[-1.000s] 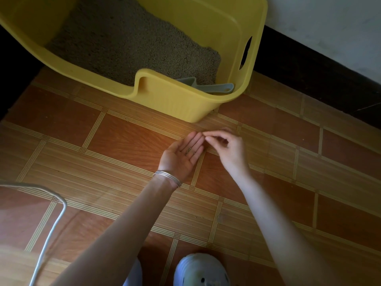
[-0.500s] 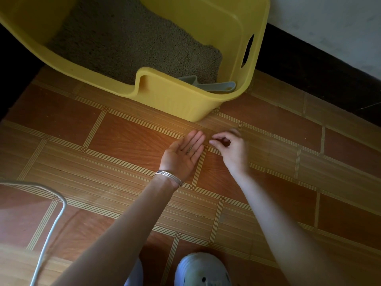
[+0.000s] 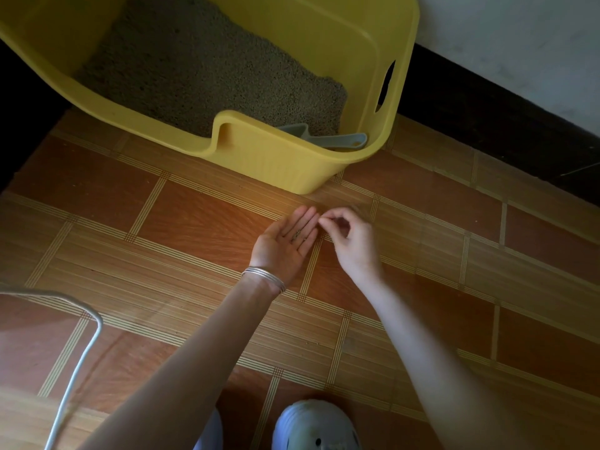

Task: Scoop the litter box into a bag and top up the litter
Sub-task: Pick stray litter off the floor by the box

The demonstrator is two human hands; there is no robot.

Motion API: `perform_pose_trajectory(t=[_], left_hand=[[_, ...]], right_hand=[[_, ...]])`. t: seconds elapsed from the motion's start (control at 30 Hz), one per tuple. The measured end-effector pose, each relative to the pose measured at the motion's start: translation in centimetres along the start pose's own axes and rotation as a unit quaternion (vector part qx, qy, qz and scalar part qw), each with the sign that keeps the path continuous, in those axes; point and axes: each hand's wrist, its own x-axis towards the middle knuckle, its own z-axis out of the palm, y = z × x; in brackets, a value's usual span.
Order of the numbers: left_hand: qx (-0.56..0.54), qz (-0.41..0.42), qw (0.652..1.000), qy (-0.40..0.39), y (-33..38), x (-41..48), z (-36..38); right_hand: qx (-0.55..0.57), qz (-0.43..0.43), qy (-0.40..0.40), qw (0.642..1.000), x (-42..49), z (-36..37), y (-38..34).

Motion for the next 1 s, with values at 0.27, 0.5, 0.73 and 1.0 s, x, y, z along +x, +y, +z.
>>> perform_pose_trajectory(t=[0.27,0.5,0.73,1.0], left_hand=[[-0.026,-0.009,1.0,-0.003,0.2,-0.1,-0.1],[-0.06,0.014,0.998,0.006,0.1,-0.2,-0.1],[-0.051,0.02,0.998,0.001,0.1,-0.3,-0.1],[-0.031,0.022,0.999,-0.007,-0.1,-0.1,-0.3]], right_hand=[[0.081,0.065,0.016,0.994,0.2,-1.2,0.5],[0.026,0.111,-0.027,0.993,0.0,-2.0,3.2],[-0.002,0.09,-0.003,0.996,0.7,-0.9,2.6],[-0.152,-0.006,0.023,0.988,0.5,0.2,2.5]])
